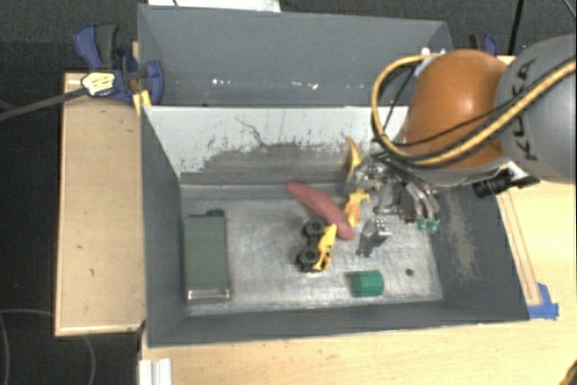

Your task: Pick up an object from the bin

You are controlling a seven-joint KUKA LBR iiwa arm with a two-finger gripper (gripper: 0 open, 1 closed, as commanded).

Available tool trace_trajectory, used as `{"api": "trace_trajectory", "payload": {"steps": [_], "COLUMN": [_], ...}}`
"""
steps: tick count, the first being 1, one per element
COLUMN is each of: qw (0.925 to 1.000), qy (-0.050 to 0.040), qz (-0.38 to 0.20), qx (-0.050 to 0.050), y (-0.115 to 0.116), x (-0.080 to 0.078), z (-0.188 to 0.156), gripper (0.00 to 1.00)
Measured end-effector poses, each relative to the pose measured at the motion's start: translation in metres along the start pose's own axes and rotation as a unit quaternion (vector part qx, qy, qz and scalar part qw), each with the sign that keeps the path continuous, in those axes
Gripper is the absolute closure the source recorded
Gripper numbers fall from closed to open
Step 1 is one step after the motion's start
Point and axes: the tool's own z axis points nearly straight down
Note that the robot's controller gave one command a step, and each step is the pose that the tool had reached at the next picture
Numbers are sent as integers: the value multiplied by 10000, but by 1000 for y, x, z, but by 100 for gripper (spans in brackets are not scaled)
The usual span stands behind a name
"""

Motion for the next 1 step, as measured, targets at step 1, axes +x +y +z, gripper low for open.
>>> {"api": "trace_trajectory", "payload": {"steps": [1], "qw": [9964], "qy": [49], "qz": [842], "qx": [9], "y": [7], "x": [15], "z": [31], "gripper": [0]}}
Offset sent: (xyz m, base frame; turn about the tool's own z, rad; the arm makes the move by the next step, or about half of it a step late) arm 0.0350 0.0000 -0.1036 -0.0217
